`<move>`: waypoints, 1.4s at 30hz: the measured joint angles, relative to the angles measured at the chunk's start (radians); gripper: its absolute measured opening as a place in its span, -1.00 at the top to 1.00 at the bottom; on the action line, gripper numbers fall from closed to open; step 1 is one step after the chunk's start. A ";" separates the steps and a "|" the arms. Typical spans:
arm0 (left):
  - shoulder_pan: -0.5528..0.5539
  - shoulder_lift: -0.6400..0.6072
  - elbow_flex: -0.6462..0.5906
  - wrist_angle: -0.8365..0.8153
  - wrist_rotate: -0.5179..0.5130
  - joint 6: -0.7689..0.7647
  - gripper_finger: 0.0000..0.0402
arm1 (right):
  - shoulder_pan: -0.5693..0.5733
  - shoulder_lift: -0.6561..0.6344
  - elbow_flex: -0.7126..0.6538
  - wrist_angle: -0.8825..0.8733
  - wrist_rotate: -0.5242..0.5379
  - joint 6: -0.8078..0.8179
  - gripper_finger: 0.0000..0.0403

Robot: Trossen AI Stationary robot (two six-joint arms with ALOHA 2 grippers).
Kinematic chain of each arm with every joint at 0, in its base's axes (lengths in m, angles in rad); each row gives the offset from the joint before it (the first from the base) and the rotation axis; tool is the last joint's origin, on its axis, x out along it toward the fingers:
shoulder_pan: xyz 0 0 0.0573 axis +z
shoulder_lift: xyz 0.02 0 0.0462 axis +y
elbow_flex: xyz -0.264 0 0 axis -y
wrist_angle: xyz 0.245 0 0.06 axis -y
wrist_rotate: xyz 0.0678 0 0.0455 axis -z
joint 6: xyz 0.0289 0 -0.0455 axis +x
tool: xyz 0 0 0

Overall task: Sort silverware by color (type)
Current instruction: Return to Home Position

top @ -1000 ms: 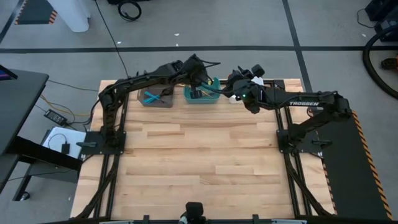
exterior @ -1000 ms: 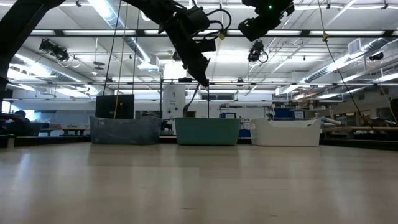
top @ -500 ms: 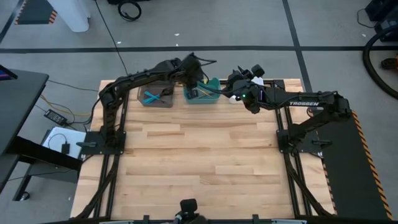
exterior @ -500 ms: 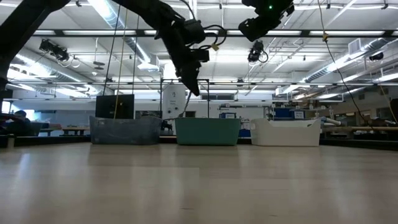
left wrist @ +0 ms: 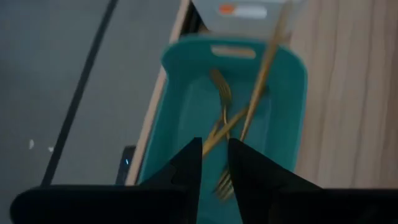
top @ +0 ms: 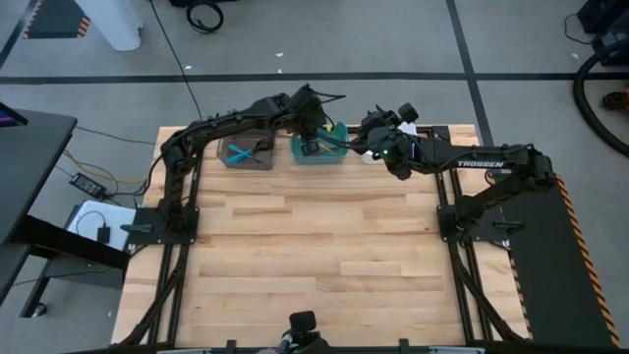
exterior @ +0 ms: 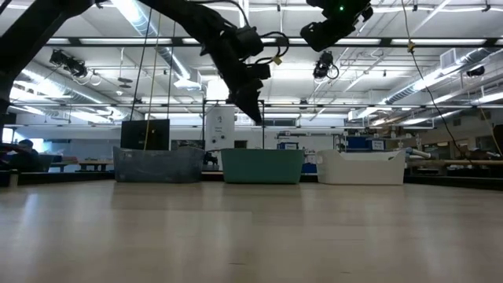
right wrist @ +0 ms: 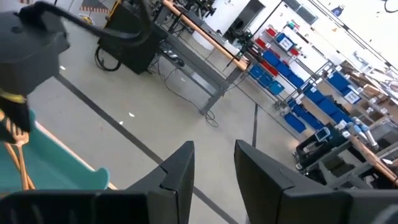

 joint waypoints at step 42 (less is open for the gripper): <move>0.236 -1.063 -0.245 -0.211 -0.006 -0.396 0.56 | -0.017 -0.611 -0.564 0.051 -0.603 0.647 0.41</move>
